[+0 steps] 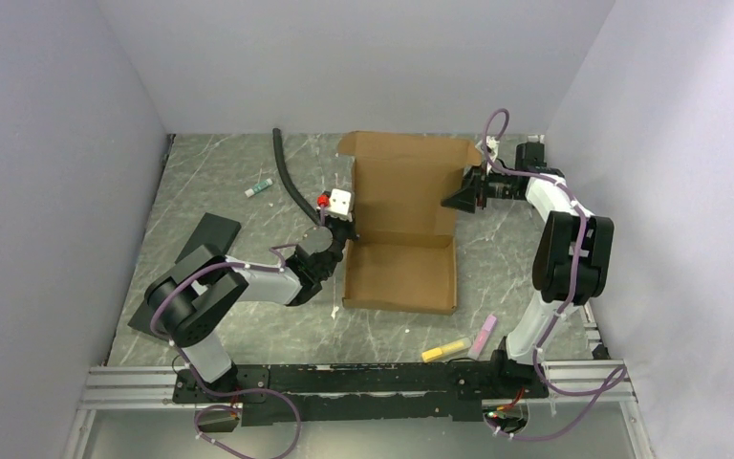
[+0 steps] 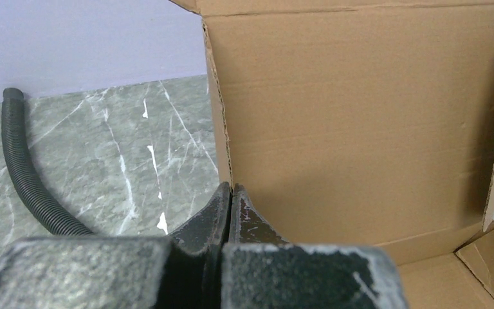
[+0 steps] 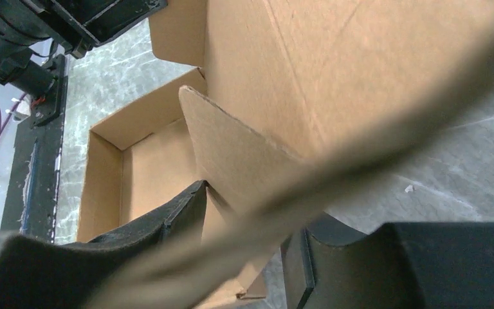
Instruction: Fold the paper box
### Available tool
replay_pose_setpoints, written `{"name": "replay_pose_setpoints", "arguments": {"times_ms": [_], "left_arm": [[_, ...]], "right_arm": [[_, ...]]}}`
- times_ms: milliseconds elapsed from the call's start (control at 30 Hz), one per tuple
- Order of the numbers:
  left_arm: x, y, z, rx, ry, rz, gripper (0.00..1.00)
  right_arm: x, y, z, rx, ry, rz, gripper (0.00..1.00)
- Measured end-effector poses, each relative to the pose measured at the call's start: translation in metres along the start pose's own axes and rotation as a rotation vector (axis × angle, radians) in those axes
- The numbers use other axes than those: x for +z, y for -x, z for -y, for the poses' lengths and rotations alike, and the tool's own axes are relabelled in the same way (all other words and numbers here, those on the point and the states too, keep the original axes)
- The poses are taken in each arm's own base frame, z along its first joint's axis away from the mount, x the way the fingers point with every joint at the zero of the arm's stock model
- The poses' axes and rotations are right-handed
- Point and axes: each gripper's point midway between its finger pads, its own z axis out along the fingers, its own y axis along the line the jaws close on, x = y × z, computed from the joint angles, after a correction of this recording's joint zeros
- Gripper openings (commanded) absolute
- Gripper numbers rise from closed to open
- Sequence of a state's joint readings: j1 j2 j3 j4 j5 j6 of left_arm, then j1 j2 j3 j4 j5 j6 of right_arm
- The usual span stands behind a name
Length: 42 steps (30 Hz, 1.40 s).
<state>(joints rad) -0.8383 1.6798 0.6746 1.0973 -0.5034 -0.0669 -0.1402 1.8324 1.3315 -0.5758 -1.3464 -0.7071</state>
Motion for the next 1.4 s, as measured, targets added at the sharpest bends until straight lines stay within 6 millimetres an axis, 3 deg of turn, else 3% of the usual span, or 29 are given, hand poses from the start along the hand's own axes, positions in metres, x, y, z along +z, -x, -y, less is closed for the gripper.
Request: {"name": "replay_pose_setpoints", "arguments": {"times_ms": [100,200,267,533,633,900,1067,1200,1400], "left_arm": [[0.0,0.001,0.003,-0.002,-0.017,0.004,0.0],[0.0,0.001,0.004,-0.003,-0.022,0.004,0.0],[0.0,0.001,0.004,-0.002,-0.021,0.004,0.0],[0.001,0.003,0.005,-0.01,-0.025,0.014,0.0],[0.001,0.003,0.006,-0.013,-0.032,0.013,0.07],[-0.01,-0.004,0.021,-0.058,-0.134,-0.013,0.44],[-0.017,0.004,0.025,-0.142,-0.239,-0.025,0.68],[-0.023,0.016,0.007,-0.236,-0.302,-0.024,0.78],[-0.043,0.045,-0.049,-0.287,-0.321,0.002,0.81]], "right_arm": [[0.002,0.0,-0.003,0.002,0.012,0.0,0.36],[0.003,-0.001,-0.009,0.008,0.03,0.002,0.18],[0.003,-0.001,-0.012,0.015,0.04,0.002,0.0],[0.0,0.008,-0.025,-0.031,0.09,-0.017,0.0],[-0.002,0.007,-0.029,-0.048,0.117,-0.017,0.0],[-0.005,-0.001,-0.035,-0.058,0.146,-0.014,0.0],[-0.005,-0.003,-0.034,-0.064,0.145,-0.024,0.0],[-0.005,-0.007,-0.036,-0.06,0.142,-0.022,0.0],[-0.007,-0.004,-0.041,-0.101,0.131,-0.037,0.0]]}}
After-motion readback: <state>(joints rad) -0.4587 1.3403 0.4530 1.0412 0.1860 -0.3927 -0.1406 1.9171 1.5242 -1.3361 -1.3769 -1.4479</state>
